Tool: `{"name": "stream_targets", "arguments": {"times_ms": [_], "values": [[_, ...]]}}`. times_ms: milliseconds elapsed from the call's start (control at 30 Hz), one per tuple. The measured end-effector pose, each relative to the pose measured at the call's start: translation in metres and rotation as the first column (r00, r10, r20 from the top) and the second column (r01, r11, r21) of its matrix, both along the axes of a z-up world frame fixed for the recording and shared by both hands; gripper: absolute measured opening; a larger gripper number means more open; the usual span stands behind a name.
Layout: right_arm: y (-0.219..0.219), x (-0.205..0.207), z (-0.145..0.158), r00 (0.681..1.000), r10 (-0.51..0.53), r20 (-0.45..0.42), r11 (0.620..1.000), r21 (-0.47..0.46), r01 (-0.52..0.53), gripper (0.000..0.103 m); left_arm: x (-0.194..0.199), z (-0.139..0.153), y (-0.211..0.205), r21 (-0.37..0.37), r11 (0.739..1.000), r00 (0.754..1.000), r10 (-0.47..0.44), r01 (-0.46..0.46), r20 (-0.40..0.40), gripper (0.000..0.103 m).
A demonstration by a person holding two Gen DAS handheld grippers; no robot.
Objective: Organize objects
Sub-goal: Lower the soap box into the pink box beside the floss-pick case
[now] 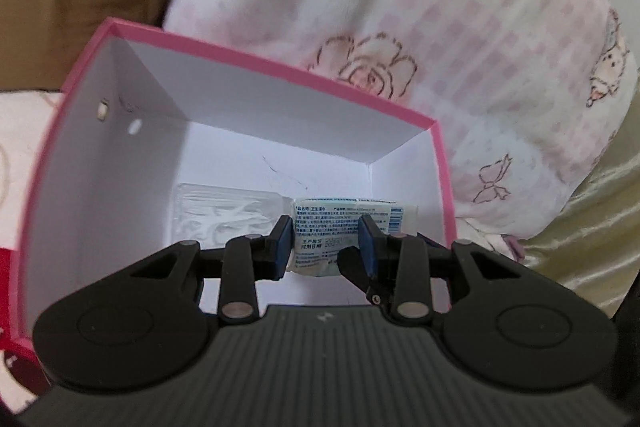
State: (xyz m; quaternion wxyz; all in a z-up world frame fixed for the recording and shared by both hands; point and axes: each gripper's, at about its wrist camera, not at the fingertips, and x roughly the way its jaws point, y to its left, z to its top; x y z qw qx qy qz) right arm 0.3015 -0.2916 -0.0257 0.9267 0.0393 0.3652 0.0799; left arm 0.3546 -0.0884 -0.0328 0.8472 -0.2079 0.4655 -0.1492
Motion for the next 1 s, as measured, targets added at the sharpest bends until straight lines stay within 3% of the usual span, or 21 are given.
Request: {"name": "stream_targets", "arguments": {"times_ms": [233, 433, 667, 1000], "values": [[-0.016, 0.019, -0.023, 0.997, -0.034, -0.062, 0.998, -0.045, 0.032, 0.051, 0.026, -0.033, -0.007, -0.084, 0.996, 0.997, -0.025, 0.018, -0.076, 0.033], [0.003, 0.025, -0.032, 0.998, -0.037, -0.056, 0.981, -0.194, 0.025, 0.051, 0.039, -0.054, 0.005, -0.172, 0.984, 0.985, 0.005, -0.034, -0.171, 0.034], [0.033, 0.029, -0.047, 0.998, -0.004, -0.064, 0.941, -0.339, -0.017, 0.051, 0.037, -0.057, 0.01, -0.126, 0.991, 0.983, 0.02, -0.044, -0.182, 0.033], [0.03, 0.034, -0.056, 0.995, 0.006, -0.1, 0.957, -0.288, -0.034, 0.051, 0.038, -0.054, 0.009, -0.089, 0.994, 0.982, 0.041, -0.059, -0.184, 0.031]]}}
